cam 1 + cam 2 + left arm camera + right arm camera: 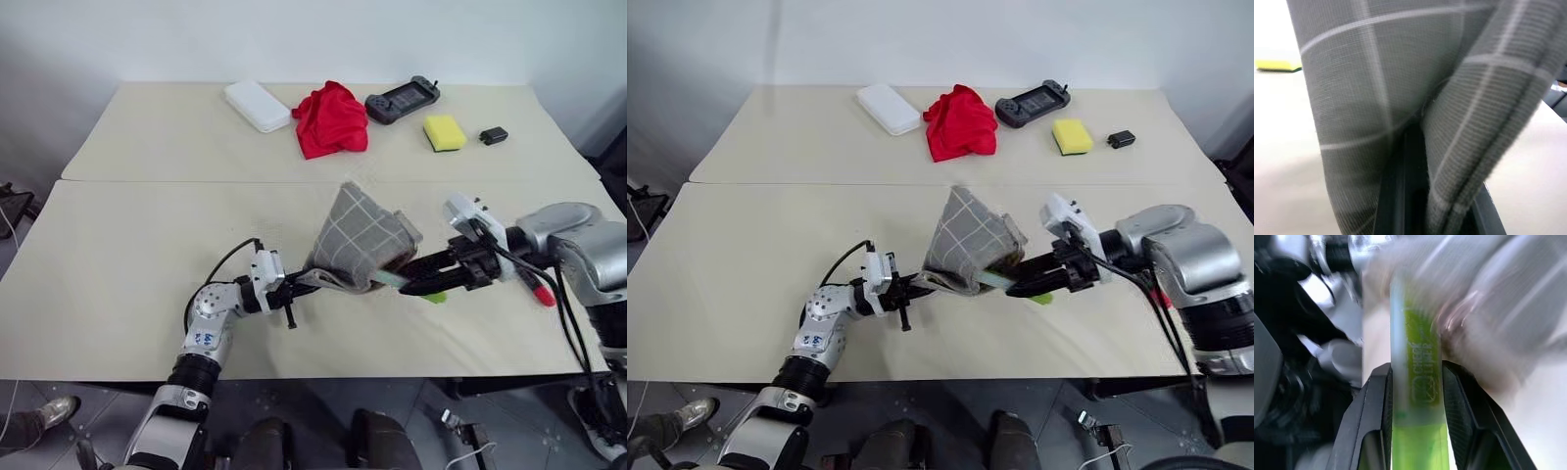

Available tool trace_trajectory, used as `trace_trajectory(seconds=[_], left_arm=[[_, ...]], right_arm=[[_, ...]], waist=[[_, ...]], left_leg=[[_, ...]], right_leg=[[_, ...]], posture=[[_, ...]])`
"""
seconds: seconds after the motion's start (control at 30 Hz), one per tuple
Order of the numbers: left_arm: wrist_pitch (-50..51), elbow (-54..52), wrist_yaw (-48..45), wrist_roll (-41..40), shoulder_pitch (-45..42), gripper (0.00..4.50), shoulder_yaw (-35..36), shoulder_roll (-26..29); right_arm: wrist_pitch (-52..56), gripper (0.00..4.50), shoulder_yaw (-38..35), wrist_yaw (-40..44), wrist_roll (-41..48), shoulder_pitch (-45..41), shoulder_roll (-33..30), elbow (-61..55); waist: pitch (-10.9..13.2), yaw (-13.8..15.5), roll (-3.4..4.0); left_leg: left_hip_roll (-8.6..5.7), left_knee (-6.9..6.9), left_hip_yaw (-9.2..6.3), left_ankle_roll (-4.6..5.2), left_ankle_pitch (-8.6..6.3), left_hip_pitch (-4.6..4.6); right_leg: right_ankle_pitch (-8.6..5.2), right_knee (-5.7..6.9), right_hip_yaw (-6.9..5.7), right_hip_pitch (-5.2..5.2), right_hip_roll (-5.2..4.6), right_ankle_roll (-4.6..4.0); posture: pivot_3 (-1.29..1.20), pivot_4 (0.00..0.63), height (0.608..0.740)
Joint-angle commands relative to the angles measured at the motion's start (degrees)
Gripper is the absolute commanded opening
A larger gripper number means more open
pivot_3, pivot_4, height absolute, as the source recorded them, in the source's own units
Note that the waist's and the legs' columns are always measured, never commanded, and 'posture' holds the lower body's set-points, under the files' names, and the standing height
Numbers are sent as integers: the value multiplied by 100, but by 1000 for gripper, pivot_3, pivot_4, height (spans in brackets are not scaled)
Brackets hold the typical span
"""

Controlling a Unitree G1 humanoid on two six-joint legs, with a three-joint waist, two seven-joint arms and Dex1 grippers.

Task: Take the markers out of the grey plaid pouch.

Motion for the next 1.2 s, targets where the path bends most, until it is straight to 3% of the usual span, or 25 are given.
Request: trace_trajectory(seconds=[0.03, 0.27, 0.37, 0.47, 0.6, 0.87, 1.07, 1.2], left_arm=[[334, -373, -8, -283, 137, 0, 262, 209], [639, -688, 156, -331, 368, 0, 517, 487], [744, -839, 137, -365, 460, 0, 562, 563], [826, -981, 127, -376, 546, 0, 574, 612], [866, -1141, 94, -397, 639, 0, 615, 691], [790, -1225, 164, -323, 670, 0, 651, 722], [776, -1493, 300, -337, 829, 0, 856, 1006], [715, -1802, 611, -399, 1043, 0, 1307, 1339]], right_arm=[[21, 1064, -631, 296, 501, 176, -241, -395], [1246, 1064, -2238, -599, 1804, 497, -196, -258], [936, 1064, -2763, -1141, 1484, 896, -201, 259], [302, 1064, -2782, -1454, 925, 1264, -226, 541], [-592, 1064, -2485, -2782, -320, 1391, -83, 1477], [-1166, 1064, -1986, -3419, -1139, 1384, 309, 2073], [-1780, 3080, -2047, -3130, -1177, 1565, 333, 2029], [-2484, 4446, -2517, -2351, -602, 1720, 414, 1778]], waist=[[1, -5, -1], [2, 20, -1], [2, 103, -2], [2, 128, 0], [1, 107, 2], [-1, 109, 5], [-1, 108, 5], [2, 107, 9]], left_leg=[[1, 0, 0, -1, 0, 0], [24, 1, -2, -1, 0, 2], [22, 5, -3, 3, -3, 2], [18, 4, 1, 4, -3, 2], [-3, 3, 16, 4, -3, 4], [-2, 1, 25, 4, -1, 5], [-1, -1, 23, 4, -1, 5], [-1, -2, 22, 4, -1, 5]], right_leg=[[0, 0, 0, -1, 1, 0], [0, 1, -1, 2, 0, 0], [2, 0, 4, 5, -5, 2], [3, 0, 6, 4, -5, 3], [3, 3, 10, 0, -2, 4], [3, 3, 11, -1, 5, 4], [3, 2, 11, -1, 7, 5], [3, 0, 12, 0, 7, 5]], posture=[[0, 150, 740], [0, 150, 740], [0, 150, 740], [0, 150, 740], [0, 150, 740], [0, 150, 740], [0, 150, 740], [0, 150, 740]])
